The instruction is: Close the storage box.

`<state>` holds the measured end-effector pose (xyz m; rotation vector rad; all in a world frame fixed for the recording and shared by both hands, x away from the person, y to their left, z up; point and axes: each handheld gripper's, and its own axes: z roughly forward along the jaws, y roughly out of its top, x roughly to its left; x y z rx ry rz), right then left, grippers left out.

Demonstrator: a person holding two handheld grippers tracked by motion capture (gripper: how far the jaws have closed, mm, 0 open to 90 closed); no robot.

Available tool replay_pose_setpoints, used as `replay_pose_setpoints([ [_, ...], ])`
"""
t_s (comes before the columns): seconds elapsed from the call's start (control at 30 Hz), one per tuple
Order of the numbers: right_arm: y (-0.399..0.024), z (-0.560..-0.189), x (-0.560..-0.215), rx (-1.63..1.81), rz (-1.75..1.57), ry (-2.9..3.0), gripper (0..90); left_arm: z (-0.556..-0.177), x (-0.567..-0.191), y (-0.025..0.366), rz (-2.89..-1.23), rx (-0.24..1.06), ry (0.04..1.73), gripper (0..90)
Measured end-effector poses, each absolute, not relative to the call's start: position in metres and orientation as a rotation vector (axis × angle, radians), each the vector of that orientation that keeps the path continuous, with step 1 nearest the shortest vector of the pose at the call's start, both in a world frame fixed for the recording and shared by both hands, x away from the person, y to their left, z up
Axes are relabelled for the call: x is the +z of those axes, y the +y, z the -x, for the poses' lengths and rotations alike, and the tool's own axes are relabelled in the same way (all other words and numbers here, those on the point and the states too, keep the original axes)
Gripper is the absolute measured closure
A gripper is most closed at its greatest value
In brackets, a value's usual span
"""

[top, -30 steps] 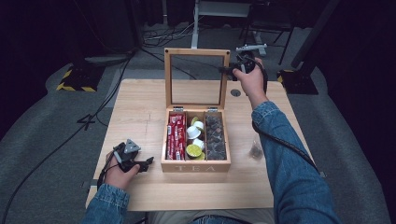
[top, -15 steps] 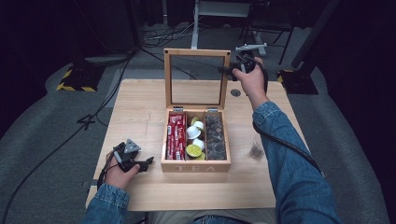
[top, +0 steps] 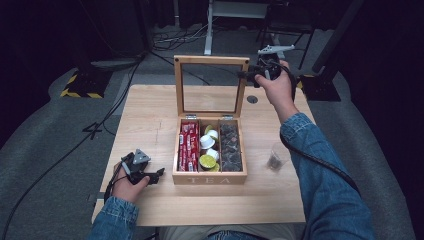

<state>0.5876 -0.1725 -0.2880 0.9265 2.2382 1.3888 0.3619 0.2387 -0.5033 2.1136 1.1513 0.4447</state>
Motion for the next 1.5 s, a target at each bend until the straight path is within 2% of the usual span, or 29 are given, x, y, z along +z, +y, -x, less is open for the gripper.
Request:
replay_pose_setpoints([
  [0.8, -0.177, -0.518, -0.265, 1.299, -0.716, 2.366, 59.8, -0.362, -0.503, 0.239, -2.118, 0.444, 1.144, 24.7],
  [1.5, -0.184, -0.468, -0.291, 1.32, -0.652, 2.446, 55.0, -0.361, -0.503, 0.24, -2.119, 0.447, 1.147, 24.7],
])
